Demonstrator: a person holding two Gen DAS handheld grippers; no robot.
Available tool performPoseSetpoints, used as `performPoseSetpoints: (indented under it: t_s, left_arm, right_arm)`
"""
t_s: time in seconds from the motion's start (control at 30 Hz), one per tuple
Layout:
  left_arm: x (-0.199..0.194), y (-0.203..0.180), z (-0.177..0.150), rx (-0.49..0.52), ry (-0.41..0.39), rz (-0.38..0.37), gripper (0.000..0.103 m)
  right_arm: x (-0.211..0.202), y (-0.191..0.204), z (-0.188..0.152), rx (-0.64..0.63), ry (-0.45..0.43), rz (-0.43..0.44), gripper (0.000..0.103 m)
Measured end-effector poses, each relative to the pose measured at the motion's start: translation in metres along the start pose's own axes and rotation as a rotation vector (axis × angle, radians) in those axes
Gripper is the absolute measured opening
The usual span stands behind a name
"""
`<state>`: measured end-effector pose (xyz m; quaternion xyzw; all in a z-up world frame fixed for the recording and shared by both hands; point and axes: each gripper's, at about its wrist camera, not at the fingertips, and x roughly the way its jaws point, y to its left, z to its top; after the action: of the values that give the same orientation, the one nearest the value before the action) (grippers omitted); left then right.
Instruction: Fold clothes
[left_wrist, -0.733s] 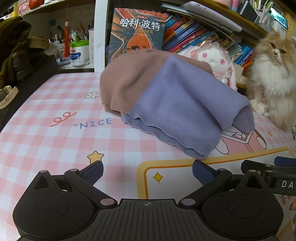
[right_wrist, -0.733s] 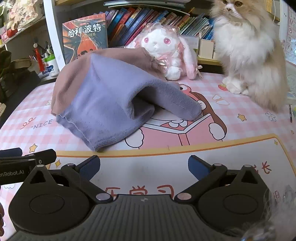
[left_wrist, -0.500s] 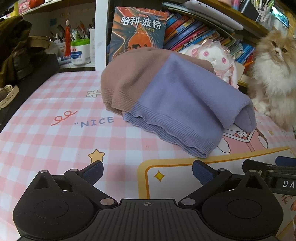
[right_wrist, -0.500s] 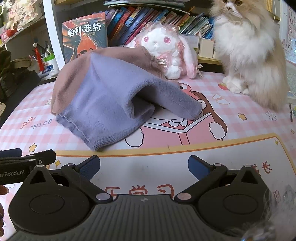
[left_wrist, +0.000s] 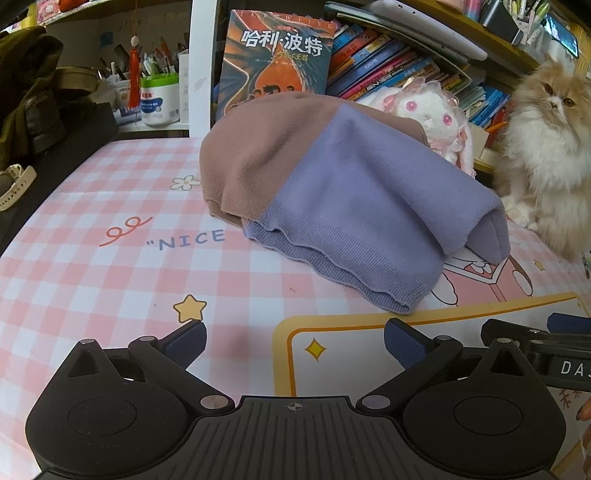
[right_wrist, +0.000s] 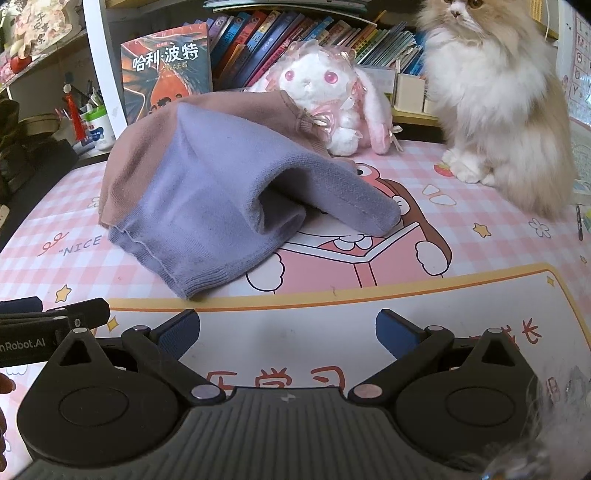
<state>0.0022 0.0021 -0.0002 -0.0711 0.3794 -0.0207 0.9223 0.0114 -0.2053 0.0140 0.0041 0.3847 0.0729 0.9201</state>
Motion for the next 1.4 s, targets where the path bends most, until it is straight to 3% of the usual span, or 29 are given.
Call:
performPoseSetpoints:
  t_s: [1.4]
  left_arm:
    - [0.0043, -0.0032, 0.0026, -0.007, 0.033, 0.022, 0.103]
  right_arm:
    - [0.004, 0.0021, 0.0028, -0.007, 0.02, -0.007, 0.103]
